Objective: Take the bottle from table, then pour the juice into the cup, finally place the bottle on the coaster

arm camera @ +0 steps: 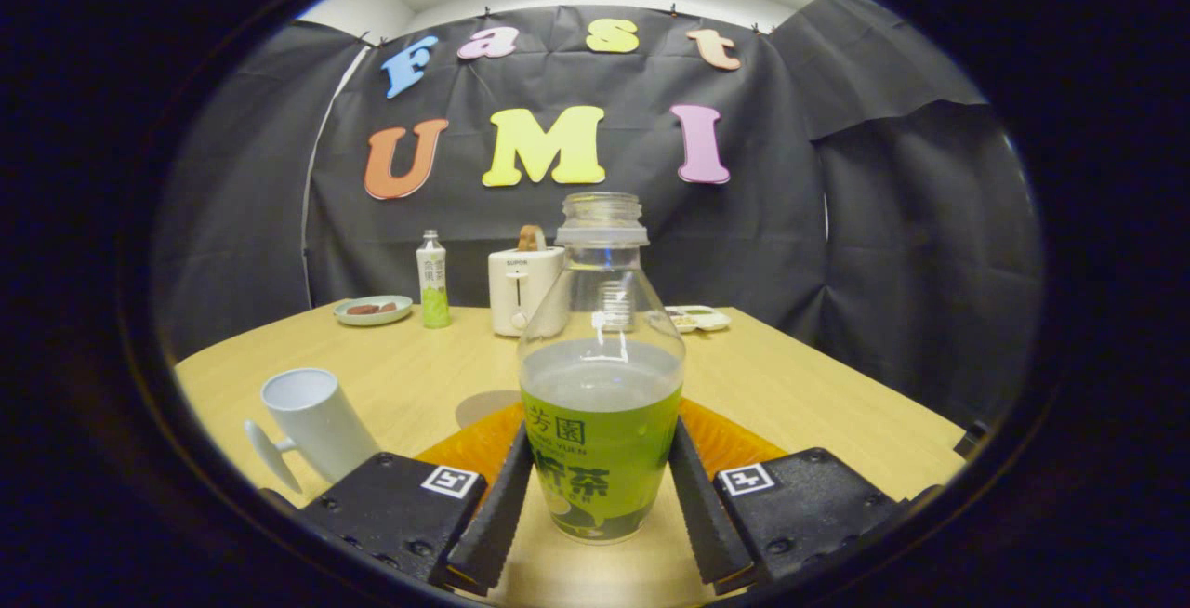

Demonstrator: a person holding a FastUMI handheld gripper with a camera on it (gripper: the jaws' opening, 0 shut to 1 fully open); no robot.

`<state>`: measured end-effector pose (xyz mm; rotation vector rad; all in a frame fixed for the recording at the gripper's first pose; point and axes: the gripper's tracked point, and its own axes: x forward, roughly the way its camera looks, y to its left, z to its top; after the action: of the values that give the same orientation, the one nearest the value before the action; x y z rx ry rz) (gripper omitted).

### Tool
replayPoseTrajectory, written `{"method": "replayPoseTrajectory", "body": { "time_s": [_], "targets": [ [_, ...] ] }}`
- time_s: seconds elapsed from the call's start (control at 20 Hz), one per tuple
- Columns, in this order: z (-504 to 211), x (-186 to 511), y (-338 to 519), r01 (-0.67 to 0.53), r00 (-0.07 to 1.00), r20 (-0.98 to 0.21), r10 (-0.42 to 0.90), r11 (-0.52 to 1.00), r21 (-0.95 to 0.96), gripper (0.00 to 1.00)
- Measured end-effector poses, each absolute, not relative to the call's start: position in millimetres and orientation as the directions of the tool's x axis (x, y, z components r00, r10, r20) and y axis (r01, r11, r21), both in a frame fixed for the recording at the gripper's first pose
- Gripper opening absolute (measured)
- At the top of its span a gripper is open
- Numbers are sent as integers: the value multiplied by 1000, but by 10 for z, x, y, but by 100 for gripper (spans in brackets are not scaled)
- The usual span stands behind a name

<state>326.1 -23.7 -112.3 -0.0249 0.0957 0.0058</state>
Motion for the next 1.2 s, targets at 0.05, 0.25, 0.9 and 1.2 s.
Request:
{"method": "replayPoseTrajectory", "body": {
  "time_s": [0.05, 0.25, 0.9, 1.2],
  "targets": [
    [-1095, 3215, -231, -6, 997, -78, 2, 999, -45, 80],
    [-892, 2986, -292, 36, 999, -37, -40, 995, -91, 79],
    [-414, 2683, -590, 128, 986, -60, -158, 930, -344, 80],
    [-267, 2896, -746, 155, 975, -50, -217, 824, -544, 80]
  ]
}}
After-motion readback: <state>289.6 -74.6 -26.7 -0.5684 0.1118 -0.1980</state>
